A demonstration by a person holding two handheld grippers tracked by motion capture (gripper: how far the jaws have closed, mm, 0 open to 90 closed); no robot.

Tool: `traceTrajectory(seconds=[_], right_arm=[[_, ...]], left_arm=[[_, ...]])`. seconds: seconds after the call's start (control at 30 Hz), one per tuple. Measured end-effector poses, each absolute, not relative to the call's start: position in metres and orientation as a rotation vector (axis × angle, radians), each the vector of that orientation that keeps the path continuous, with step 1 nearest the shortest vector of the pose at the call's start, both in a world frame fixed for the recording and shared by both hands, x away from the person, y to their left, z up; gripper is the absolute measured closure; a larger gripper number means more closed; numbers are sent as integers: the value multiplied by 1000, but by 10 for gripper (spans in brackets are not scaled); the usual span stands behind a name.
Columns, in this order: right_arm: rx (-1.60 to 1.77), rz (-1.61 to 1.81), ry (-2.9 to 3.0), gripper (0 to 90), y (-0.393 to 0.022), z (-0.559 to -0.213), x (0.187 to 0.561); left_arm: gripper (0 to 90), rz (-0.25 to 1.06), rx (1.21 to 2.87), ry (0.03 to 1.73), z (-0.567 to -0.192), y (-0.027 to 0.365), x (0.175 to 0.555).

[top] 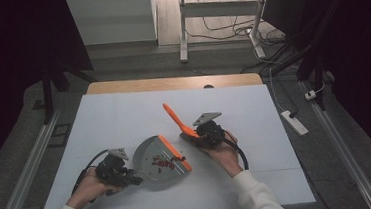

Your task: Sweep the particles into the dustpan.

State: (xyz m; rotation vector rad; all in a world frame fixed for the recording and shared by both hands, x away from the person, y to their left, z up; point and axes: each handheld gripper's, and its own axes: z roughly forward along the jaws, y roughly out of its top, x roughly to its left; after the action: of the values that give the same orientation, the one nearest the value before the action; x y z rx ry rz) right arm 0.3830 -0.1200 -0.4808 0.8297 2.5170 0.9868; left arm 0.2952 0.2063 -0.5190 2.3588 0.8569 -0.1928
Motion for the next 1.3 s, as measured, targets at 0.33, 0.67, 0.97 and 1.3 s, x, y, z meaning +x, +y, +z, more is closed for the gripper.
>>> traceTrajectory(seconds=[0.33,0.67,0.97,1.3], right_arm=[[815,980,2530,700,-116,-484,371],[774,1011,2569,700,-107,-484,356],[738,1029,2574,700,-93,-485,343],[676,1176,2564,700,-85,-473,334]], left_arm=[[616,-193,2359,858,-519,206,295],[616,-193,2359,858,-519,206,295],[616,-191,2360,859,-519,206,295],[616,-193,2359,859,-519,206,295]])
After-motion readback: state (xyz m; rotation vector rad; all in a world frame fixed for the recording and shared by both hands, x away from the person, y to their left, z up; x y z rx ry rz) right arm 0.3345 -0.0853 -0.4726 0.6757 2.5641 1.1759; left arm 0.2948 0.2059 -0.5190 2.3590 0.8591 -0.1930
